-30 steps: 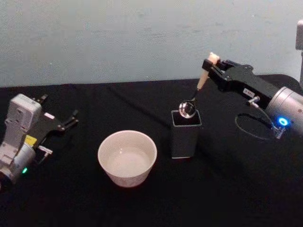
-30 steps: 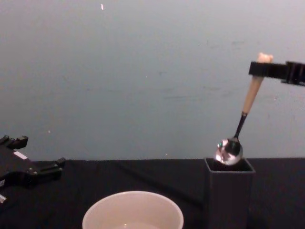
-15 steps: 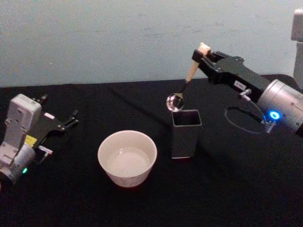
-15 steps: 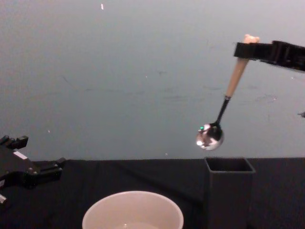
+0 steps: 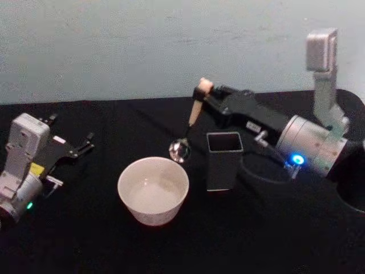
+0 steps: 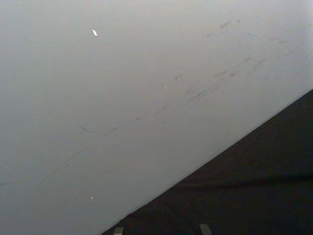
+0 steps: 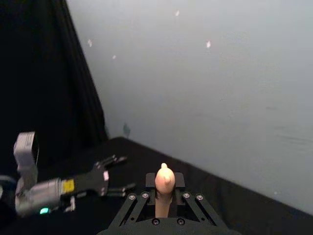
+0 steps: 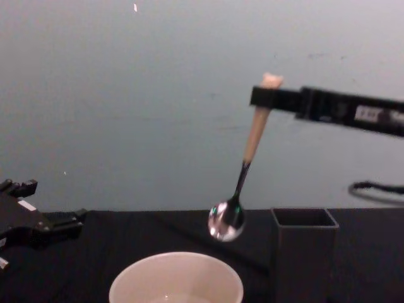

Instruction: Pick up the stirring spoon with one hand, stir inside the cup, then place it back in its original position.

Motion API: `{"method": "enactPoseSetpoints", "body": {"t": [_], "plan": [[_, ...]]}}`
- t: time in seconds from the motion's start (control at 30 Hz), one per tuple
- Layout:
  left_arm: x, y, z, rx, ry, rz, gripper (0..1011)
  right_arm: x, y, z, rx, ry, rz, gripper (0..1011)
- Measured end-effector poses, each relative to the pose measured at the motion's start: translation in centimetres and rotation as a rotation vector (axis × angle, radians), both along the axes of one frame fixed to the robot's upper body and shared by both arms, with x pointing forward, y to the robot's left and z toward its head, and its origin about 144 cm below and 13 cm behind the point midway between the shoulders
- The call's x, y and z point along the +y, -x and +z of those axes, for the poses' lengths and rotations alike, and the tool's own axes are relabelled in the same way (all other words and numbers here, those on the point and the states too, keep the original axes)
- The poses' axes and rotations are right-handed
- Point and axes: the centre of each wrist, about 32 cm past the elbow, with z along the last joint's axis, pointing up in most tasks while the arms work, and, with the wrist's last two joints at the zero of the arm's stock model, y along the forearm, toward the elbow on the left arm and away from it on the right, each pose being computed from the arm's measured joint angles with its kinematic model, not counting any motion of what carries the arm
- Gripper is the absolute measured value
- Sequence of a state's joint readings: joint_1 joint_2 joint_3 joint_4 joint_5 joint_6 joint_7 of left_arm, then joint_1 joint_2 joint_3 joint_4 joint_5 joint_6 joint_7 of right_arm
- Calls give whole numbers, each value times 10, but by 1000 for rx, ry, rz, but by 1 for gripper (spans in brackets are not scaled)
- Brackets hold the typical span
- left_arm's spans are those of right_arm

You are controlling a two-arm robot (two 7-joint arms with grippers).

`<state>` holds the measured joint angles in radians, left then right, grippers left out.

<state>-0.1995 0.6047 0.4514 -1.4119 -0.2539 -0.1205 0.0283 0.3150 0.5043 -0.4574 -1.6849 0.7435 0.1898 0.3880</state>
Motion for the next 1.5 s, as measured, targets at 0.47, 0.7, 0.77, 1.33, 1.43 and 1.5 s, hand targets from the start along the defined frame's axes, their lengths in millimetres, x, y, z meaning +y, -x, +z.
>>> {"method": "enactPoseSetpoints", "body": {"t": [0.47,0.7,0.77,1.33,1.43,1.5], "plan": [[0,0,0,0,0,0,1001,16,5,-27,-1,98,71,211],[0,0,0,0,0,0,1001,21,5,-34,-7,118,97,212],[0,0,0,0,0,0,1001,22,6,-36,-10,125,111,212],[0,0,0,0,0,0,1001,39,16,-48,-46,194,182,212],[0,0,0,0,0,0,1001,44,17,-49,-48,200,192,212],[0,0,0,0,0,0,1001,47,17,-51,-47,202,201,211]]}}
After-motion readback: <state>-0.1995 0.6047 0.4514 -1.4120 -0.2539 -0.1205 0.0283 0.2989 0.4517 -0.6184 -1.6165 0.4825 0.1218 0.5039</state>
